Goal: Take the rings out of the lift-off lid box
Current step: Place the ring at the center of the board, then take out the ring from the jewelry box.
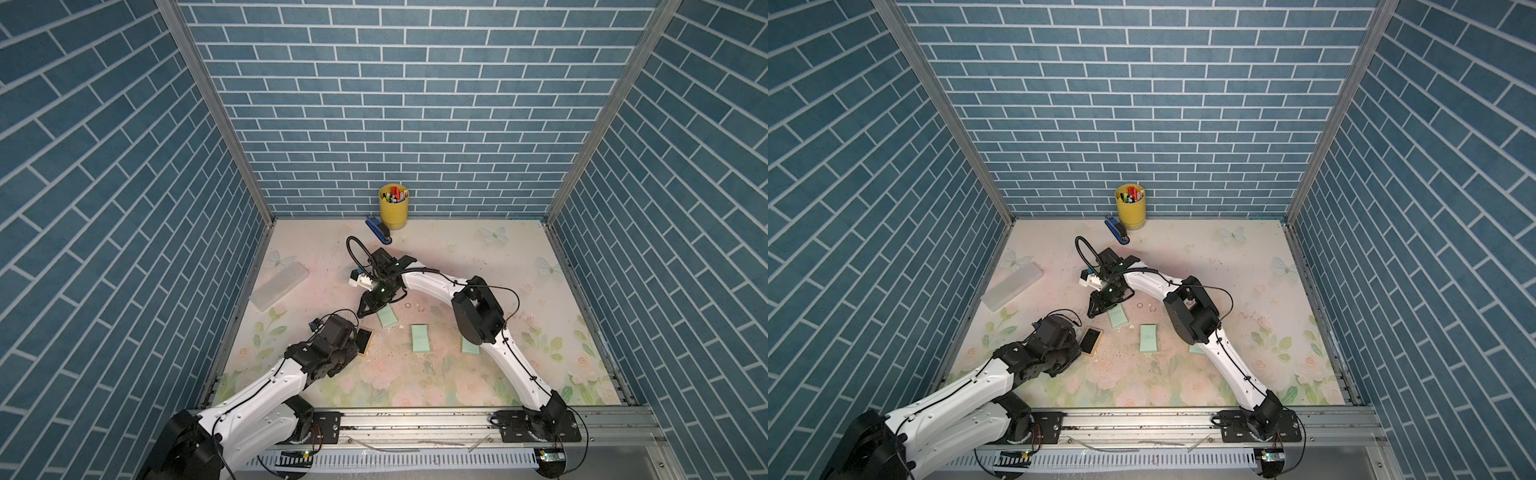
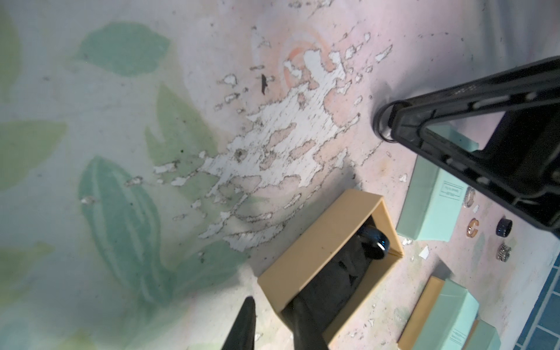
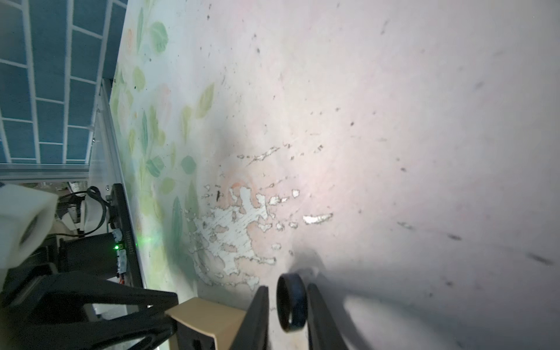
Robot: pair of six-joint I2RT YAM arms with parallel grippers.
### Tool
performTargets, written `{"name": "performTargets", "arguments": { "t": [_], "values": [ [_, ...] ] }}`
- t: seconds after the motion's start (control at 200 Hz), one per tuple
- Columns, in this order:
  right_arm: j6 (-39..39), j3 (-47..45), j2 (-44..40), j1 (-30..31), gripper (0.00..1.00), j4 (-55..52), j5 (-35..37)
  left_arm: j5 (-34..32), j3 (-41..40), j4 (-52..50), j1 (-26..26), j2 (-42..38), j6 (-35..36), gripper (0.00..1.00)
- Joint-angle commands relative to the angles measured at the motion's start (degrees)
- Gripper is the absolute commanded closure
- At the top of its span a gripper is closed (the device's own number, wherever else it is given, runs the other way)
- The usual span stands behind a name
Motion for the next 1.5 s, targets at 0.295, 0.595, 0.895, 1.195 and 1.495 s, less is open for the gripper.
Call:
{"name": "performTargets", "arguments": {
  "t": [0.295, 0.595, 0.895, 1.195, 1.495],
  "values": [
    [-3.2, -18.82, -18.24, 2.91, 0.81, 1.05, 4.55, -1.47, 0.08, -0.27, 0.31, 0.03, 0.2, 0.72],
    [-4.25, -19.36, -18.38, 7.45, 0.81, 0.71, 9.49, -1.05, 0.14, 1.73, 0.36, 2.71, 0.48, 0.71],
    [-7.51, -16.5, -16.13, 9.73, 0.8, -2.01, 16.7, -1.05, 0.71, 1.83, 0.33, 3.13, 0.86, 0.71],
    [-8.26, -16.33, -16.13, 9.85, 0.8, -1.79, 19.16, -0.96, 0.56, 2.02, 0.32, 3.23, 0.86, 0.71],
    [-8.31, -14.22, -13.96, 9.9, 0.79, -2.84, 18.46, -0.96, 0.36, 1.79, 0.31, 2.8, 0.64, 0.71]
  ]
}}
